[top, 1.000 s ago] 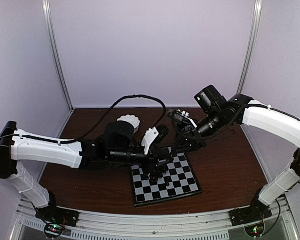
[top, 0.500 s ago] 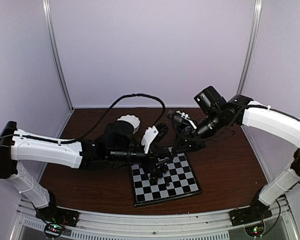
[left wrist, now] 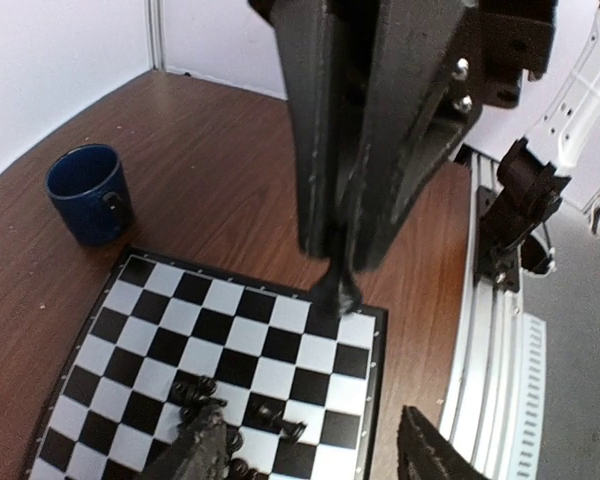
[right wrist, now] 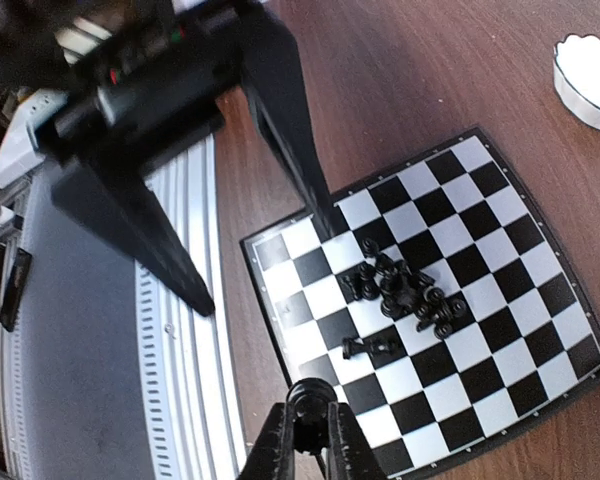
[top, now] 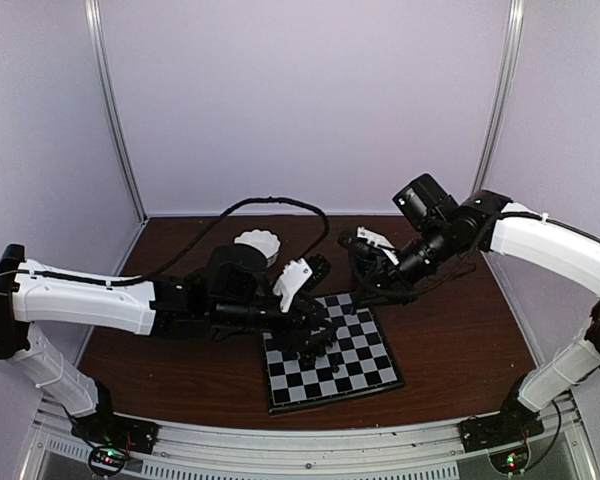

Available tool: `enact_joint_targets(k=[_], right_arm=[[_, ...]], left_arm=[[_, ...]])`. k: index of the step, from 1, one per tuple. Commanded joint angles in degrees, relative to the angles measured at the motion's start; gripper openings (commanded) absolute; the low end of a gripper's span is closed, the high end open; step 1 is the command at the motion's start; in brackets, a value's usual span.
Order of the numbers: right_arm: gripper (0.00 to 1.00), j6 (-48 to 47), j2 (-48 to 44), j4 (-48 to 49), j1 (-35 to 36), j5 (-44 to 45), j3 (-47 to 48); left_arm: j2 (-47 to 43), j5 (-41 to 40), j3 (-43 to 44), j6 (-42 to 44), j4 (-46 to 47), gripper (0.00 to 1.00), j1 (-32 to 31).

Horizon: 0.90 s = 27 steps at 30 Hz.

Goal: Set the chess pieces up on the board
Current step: Place the rook at a8.

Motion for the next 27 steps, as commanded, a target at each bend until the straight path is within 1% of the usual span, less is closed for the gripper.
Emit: enact_joint_targets(k=[1,3,6,10,13,16,18,27], right_arm=[[0.08,-8.76,-5.46,-1.90,-0.22,10.77,-5.19],[0.08,-10.98,-6.71,-0.46,0.11,13.64,-10.09],[0.08,-14.91,-7.66,2.56,1.07,17.45,-16.27],[0.08,-18.66,-7.65,7.73,1.85,20.52,-22.24],[0.08,-21.13,-7.44,10.66,3.40,23.16,-25.77],[0.08,-23.75,-7.60,12.29,5.55,26.38,-29.20],[0.08,-24.88,-7.48,13.00,6.44,28.10,-31.06],[0.08,-25.13,-5.71,14.86,7.51,29.28,-32.47]], left_arm=[[-7.48,-9.11,0.40,3.47,-12.05,0.63,1.55],[-9.14,-10.61,1.22,3.22,-16.91,0.65,4.68],[-10.09,-10.25,5.06,4.26,-22.51,0.67,10.60],[-8.17,-10.41,10.31,7.59,-27.27,0.67,17.64],[-7.03,-11.15,9.10,8.78,-25.04,0.67,21.06],[-6.71,-8.96,5.27,7.80,-20.06,0.66,24.55],[-6.30,-8.09,4.69,7.08,-19.30,0.66,25.92],[-6.38,-6.81,4.00,7.79,-19.36,0.65,26.95]])
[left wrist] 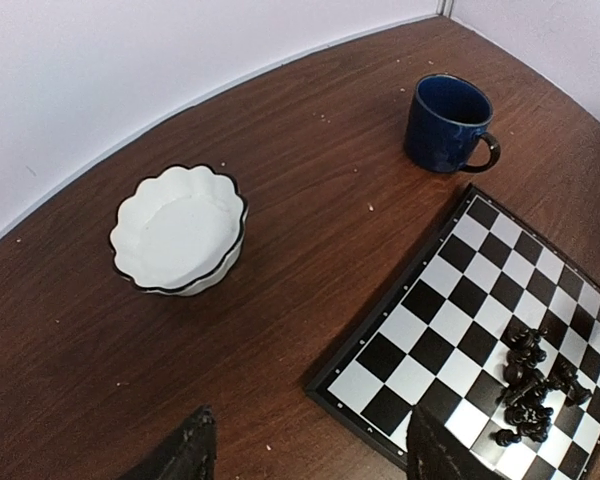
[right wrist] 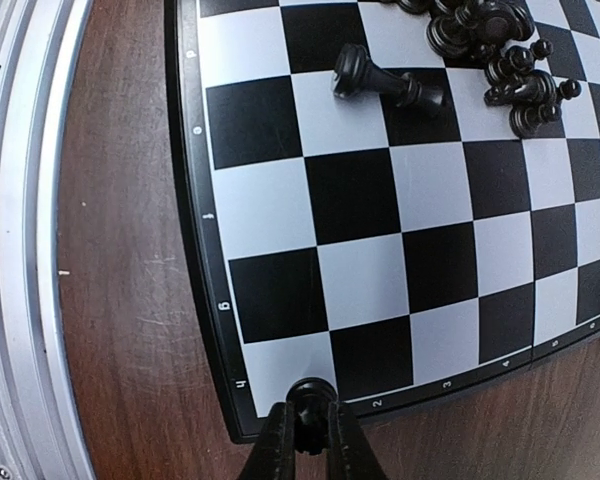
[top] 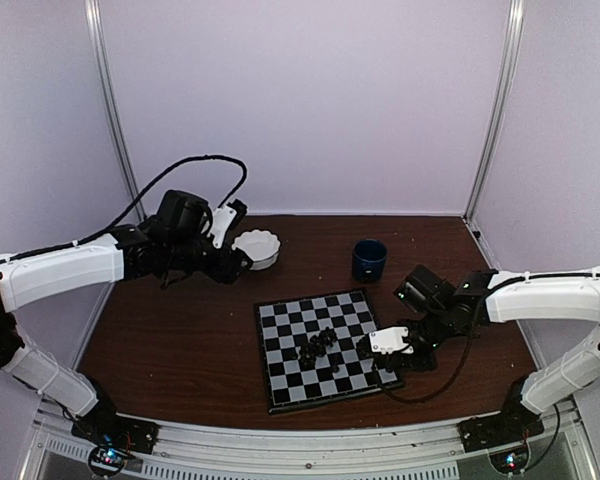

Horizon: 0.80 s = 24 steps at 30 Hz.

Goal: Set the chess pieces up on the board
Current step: Place the rook at a8.

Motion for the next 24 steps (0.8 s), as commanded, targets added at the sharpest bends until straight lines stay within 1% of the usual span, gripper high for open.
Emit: enact_joint_targets(k=[1,2,4,12,24], right_arm=[[0.08,-0.96,1.11,2.42,1.01,2.62,-0.32],[0.08,-0.95,1.20,2.53,1.18,2.68,-0.32],[0.09,-0.86,1.53,2.64,1.50,2.86,-0.28],[0.09,-1.25,2.61,1.65,2.75,2.68,-0.30],[0.09,-1.27,3.53,0.95,2.75,3.05,-0.23]], left_arm=[[-0.66,1.32,0.13,1.19,2.30,0.65,0.15],[-0.73,2.90,0.17,1.26,2.13,0.65,0.15],[-1.00,3.49,0.19,1.30,2.03,0.65,0.15],[-1.37,3.85,0.09,1.48,1.45,0.65,0.15],[-1.58,4.41,-0.09,1.40,1.35,0.64,0.15]])
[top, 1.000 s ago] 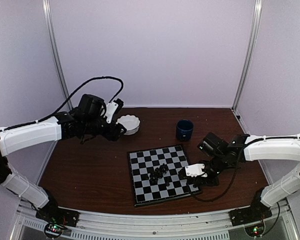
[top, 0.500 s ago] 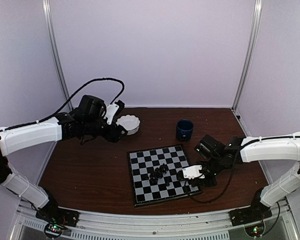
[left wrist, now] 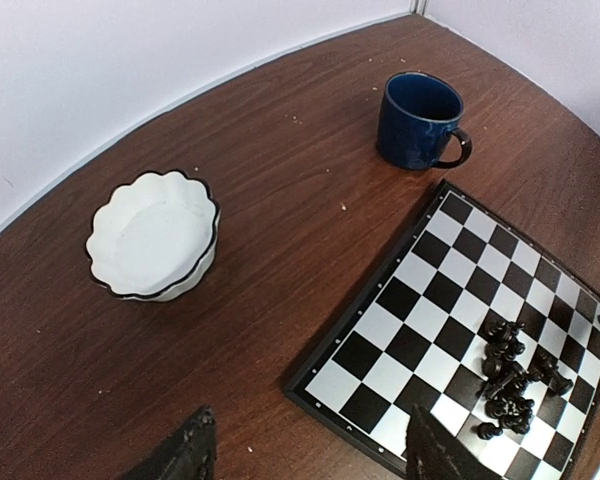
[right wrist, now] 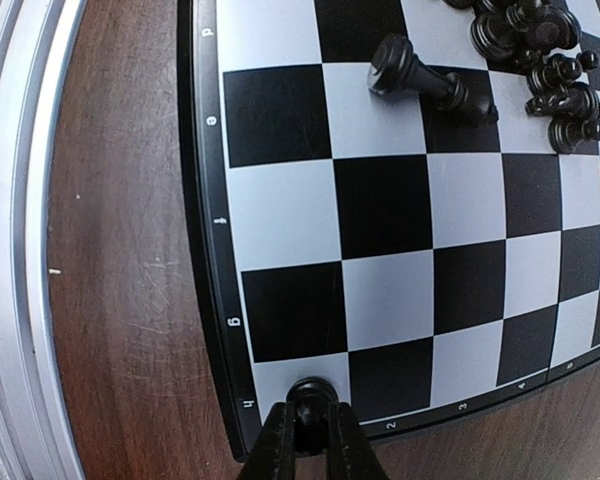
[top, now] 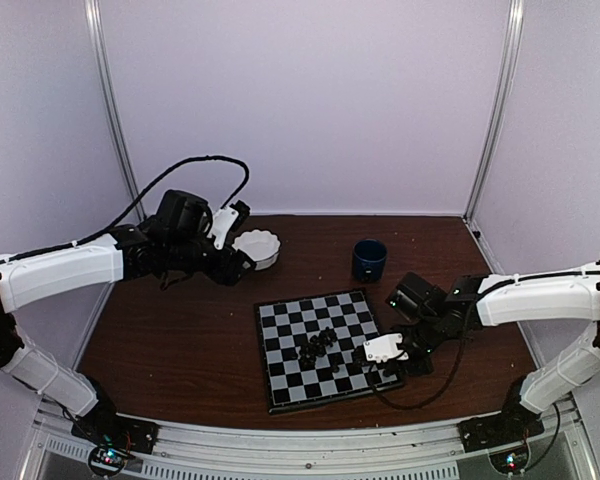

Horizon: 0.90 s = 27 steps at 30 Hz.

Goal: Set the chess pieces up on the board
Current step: Place the rook at a8, then pick up the pawn from the chessboard.

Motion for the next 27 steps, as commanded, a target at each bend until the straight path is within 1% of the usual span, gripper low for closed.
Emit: enact_joint_targets(k=[1,6,13,15,17,20,23,25,27], right_arm=[[0.10,-0.15,0.71,-0.64,0.37,0.65,-0.15],[0.15,0.09,1.15,-0.82,0.40,0.21,0.05],[0.32,2.31,0.36,-1.08,0.31,0.42,1.22],[0.37,3.14,-0.77,-2.32,0.16,0.21,2.52],[0.41,3.58,-2.44,-4.67,-0.22,-0.40,4.89],[0.46,3.99,-5.94,-8.00,-1.39,-1.17,7.55],[0.48,5.41,-8.71,-10.28,-3.76,-2.01,8.82],[0.49,6.63,-10.85,-10.40,-6.56,-3.46,8.12],[0.50,8.18,-13.20,-8.81,-10.95,-5.84,6.42]], left_arm=[[-1.39,0.89,-0.09,0.83,1.33,0.64,0.15],[-1.39,1.14,0.05,0.84,1.11,0.64,0.15],[-1.17,1.67,0.26,1.06,0.56,0.64,0.15],[-0.84,2.82,0.35,0.98,-0.31,0.62,0.15],[-0.48,5.57,0.35,0.57,-1.08,0.57,-0.23],[0.66,6.20,0.94,0.90,-2.71,0.52,-3.53],[3.54,5.09,3.28,0.01,-7.00,0.46,-8.09],[5.61,1.80,4.75,-0.93,-9.33,0.45,-12.30],[8.09,-0.04,6.33,-1.99,-12.36,0.43,-15.14]])
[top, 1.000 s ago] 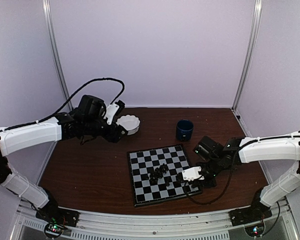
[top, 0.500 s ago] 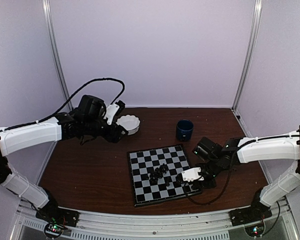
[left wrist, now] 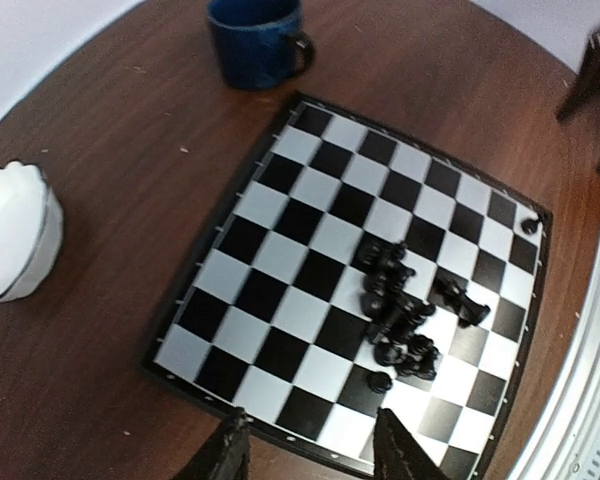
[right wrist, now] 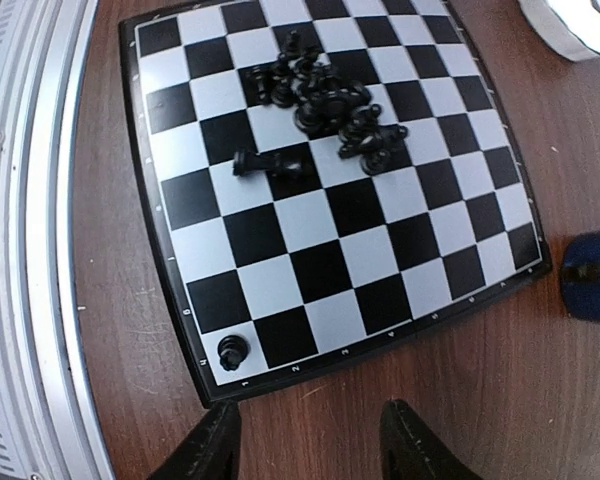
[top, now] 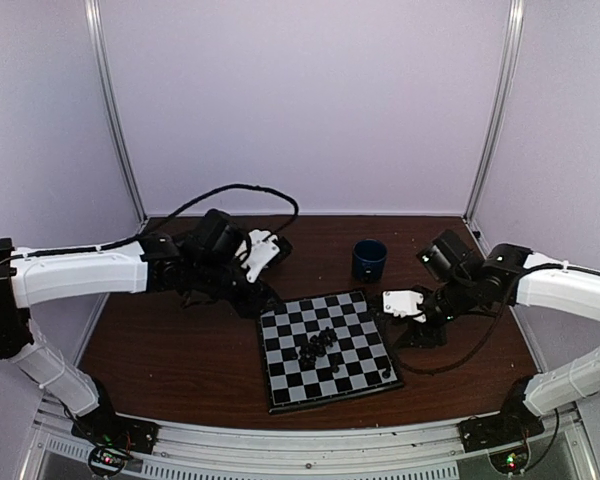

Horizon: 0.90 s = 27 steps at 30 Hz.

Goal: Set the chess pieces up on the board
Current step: Pick up the pawn from the chessboard.

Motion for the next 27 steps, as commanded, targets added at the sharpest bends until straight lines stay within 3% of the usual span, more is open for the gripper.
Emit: enact_joint_targets(k=[1,5,10,27], right_arm=[[0.51,4.50,-4.62,-0.49,-8.42,-5.33,-2.10],[0.52,5.85,-7.23,1.65,-14.76,-5.23,-2.79],[0.52,5.52,-8.95,2.94,-15.71,-3.37,-4.30],[0.53,5.08,-9.74,3.71,-15.92,-2.90,-5.09]], left_arm=[[5.52,-3.29,4.63,-2.77,-7.84,0.41,-6.10],[10.88,-0.61,7.90,-6.05,-11.59,0.31,-8.32],[15.70,-0.59,10.76,-6.83,-14.28,0.25,-10.58],[22.80,-1.45,13.89,-8.18,-14.61,0.21,-10.87]])
